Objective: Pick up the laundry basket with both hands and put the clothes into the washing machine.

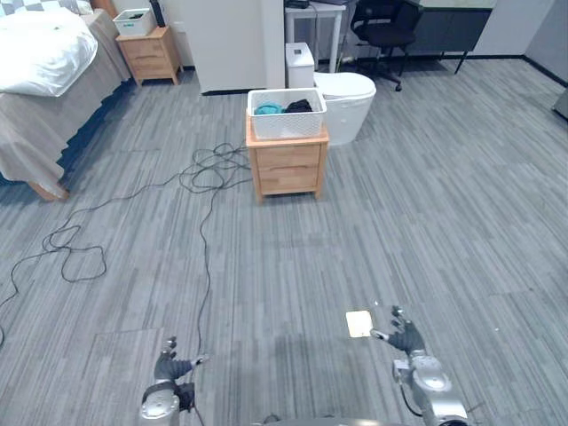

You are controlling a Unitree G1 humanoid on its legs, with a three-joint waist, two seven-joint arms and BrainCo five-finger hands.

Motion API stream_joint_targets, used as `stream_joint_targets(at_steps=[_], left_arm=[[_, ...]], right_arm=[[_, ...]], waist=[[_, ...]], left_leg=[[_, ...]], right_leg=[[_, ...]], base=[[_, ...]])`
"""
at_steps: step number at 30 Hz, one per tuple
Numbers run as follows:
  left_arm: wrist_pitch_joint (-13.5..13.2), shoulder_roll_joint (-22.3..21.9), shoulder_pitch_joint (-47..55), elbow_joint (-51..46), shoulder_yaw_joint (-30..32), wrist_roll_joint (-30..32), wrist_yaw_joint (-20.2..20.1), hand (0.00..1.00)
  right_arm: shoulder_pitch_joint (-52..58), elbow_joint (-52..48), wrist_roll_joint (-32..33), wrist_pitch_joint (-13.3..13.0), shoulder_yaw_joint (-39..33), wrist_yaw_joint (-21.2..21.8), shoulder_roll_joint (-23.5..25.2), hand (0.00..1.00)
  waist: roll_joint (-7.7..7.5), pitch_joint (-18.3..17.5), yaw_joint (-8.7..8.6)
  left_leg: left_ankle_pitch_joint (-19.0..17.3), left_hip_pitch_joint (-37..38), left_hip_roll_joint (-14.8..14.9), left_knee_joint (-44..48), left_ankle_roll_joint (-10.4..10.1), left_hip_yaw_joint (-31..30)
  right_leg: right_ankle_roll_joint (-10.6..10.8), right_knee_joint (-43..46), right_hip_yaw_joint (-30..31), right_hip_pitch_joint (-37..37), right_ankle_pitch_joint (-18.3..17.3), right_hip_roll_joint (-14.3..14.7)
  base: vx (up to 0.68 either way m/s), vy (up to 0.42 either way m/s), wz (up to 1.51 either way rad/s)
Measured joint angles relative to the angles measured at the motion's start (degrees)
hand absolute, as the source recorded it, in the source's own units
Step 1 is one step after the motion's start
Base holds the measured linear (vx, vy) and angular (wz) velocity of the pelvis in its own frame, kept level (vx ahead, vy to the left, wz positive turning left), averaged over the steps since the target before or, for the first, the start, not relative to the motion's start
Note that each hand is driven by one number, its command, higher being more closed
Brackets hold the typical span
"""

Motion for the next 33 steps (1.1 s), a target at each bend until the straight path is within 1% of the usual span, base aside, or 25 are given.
stream_joint_targets(at_steps=[2, 3, 6, 10, 14, 17, 21, 23, 25, 27, 28, 29, 30, 31, 32, 33], left_arm=[[0.1, 0.0, 0.3, 0.9, 0.0, -0.4, -0.1, 0.00], [0.4, 0.0, 0.3, 1.2, 0.0, -0.4, -0.1, 0.00], [0.5, 0.0, 0.3, 1.9, 0.0, -0.5, -0.7, 0.00], [0.6, -0.5, 0.3, 3.0, -0.1, -0.5, -1.3, 0.00], [0.8, -1.7, 0.8, 3.1, -0.3, -1.1, -1.4, 0.00], [0.8, -2.3, 1.3, 3.2, -0.4, -1.1, -1.4, 0.00], [1.0, -2.4, 1.4, 3.2, -0.5, -3.0, -1.3, 0.00], [1.0, -2.4, 1.3, 2.9, -0.4, -3.8, -1.2, 0.00], [1.0, -2.4, 0.5, 2.8, -0.2, -4.9, -1.1, 0.00], [1.1, -2.5, 0.2, 2.1, -0.1, -5.0, -1.1, 0.00], [1.1, -2.5, 0.3, 1.0, 0.0, -5.4, -1.1, 0.00], [1.1, -2.5, 0.3, -0.2, 0.0, -5.5, -1.0, 0.00], [1.1, -2.6, 0.2, -0.8, 0.0, -5.6, -1.0, 0.00], [1.0, -2.6, 0.0, -2.3, 0.0, -6.7, -0.9, 0.00], [1.0, -2.5, 0.0, -2.6, 0.0, -6.7, -0.9, 0.00], [1.0, -2.4, -0.1, -2.7, -0.2, -6.9, -0.7, 0.00]], right_arm=[[0.0, 0.9, 0.1, 0.4, -0.2, 0.0, -0.1, 0.00], [0.0, 2.0, 0.2, 0.6, -0.3, 0.0, -0.2, 0.00], [0.0, 3.9, 0.6, 0.8, -1.6, 0.1, -0.1, 0.00], [-0.1, 6.0, 0.6, 1.1, -3.9, 0.0, -0.2, 0.00], [0.0, 6.8, 1.2, 2.2, -4.6, -0.1, -0.1, 0.00], [-0.1, 6.8, 2.1, 2.2, -6.2, -0.2, 0.1, 0.00], [-0.1, 6.8, 3.2, 2.2, -6.9, -0.3, 0.4, 0.00], [-0.7, 6.8, 3.6, 2.3, -6.9, -0.3, 0.6, 0.00], [-2.3, 6.8, 4.4, 2.3, -7.0, -0.6, 1.0, 0.00], [-3.5, 6.7, 4.8, 2.3, -7.0, -1.1, 1.2, 0.00], [-4.3, 6.7, 4.9, 2.3, -7.1, -1.5, 1.3, 0.00], [-4.7, 6.7, 5.0, 2.3, -7.9, -1.6, 1.4, 0.00], [-4.8, 6.6, 5.1, 2.2, -8.2, -1.6, 1.3, 0.00], [-4.8, 6.6, 5.3, 2.3, -8.1, -1.7, 1.3, 0.00], [-4.9, 6.5, 5.3, 2.3, -8.0, -1.7, 1.4, 0.00], [-4.9, 6.1, 5.6, 2.3, -7.8, -1.7, 1.7, 0.00]], waist=[[0.05, -0.2, -0.17], [-0.08, -0.3, -0.15], [-0.05, -0.4, -0.12], [-0.04, -0.3, -0.14], [-0.02, -0.3, -0.10], [0.08, -0.3, -0.11], [-0.32, 0.3, -0.05], [-0.40, 0.6, 0.00], [-0.81, 2.3, 0.04], [-1.00, 3.3, 0.64], [-0.85, 3.9, 0.92], [-0.62, 4.0, 1.27], [-0.52, 4.2, 1.38], [-0.62, 5.3, 1.32], [-0.59, 5.7, 1.44], [-0.20, 6.6, 1.37]], left_leg=[[0.2, 0.2, 0.0, -0.4, 0.0, 0.0], [0.5, 0.2, -0.1, -0.8, -0.4, -0.1], [1.1, 0.2, -0.1, -1.7, -0.9, -0.6], [1.7, 0.4, -0.1, -2.4, -0.1, -1.2], [1.9, 0.5, -0.2, -2.6, 0.1, -1.2], [2.6, 0.6, -0.3, -3.8, 1.1, -1.1], [2.6, 0.2, -0.3, -3.7, 1.1, -0.8], [2.5, -1.2, -0.2, -3.3, 1.2, -0.4], [1.0, -3.8, 0.0, -0.1, 2.2, 0.3], [-1.4, -6.6, 0.4, 3.6, 2.4, 1.2], [-3.3, -8.4, 0.7, 6.5, 2.7, 1.7], [-5.5, -10.4, 1.0, 9.6, 2.8, 2.0], [-6.7, -11.3, 1.2, 11.1, 2.8, 2.0], [-9.5, -11.9, 1.0, 14.3, 3.7, 2.1], [-10.5, -11.8, 0.9, 14.7, 4.0, 1.9], [-11.3, -10.5, 0.7, 14.8, 5.0, 1.5]], right_leg=[[0.0, -0.1, 0.0, 0.0, 0.0, 0.0], [-0.1, -0.4, -0.1, 0.0, 0.1, 0.0], [0.4, -1.1, -0.7, 0.1, 0.6, 0.1], [0.4, -1.1, -1.4, 0.3, 0.6, 0.1], [-0.3, -1.4, -1.4, 0.3, 1.0, 0.1], [-0.6, -1.8, -1.4, 0.1, 1.2, 0.2], [-0.6, -1.9, -1.4, -0.6, 1.3, 0.2], [-0.6, -1.9, -1.2, -1.8, 1.3, 0.2], [-0.4, -1.6, -0.6, -3.3, 1.6, 0.2], [-0.1, -1.2, 0.2, -4.6, 1.5, 0.2], [0.9, -0.2, 0.5, -5.7, 0.6, 0.1], [1.6, 3.2, 0.4, -8.0, -1.6, -0.2], [2.2, 6.1, 0.3, -9.5, -3.1, -0.4], [3.9, 14.7, -0.5, -12.8, -6.3, -1.4], [4.6, 18.7, -1.6, -14.4, -7.0, -2.0], [4.9, 28.8, -4.3, -19.2, -7.7, -3.4]], base=[[0.00, 0.000, 0.00], [0.01, -0.027, 0.05], [0.00, -0.028, 0.09], [-0.01, -0.019, 0.09], [-0.02, -0.007, -0.01], [-0.05, -0.016, 0.00], [-0.05, -0.019, -0.01], [-0.03, -0.016, -0.07], [0.00, -0.004, -0.17], [0.03, 0.009, -0.24], [0.05, 0.028, -0.21], [0.06, 0.044, -0.19], [0.10, 0.064, -0.10], [0.10, 0.069, -0.07], [0.12, 0.087, -0.06], [0.11, 0.076, 0.00]])
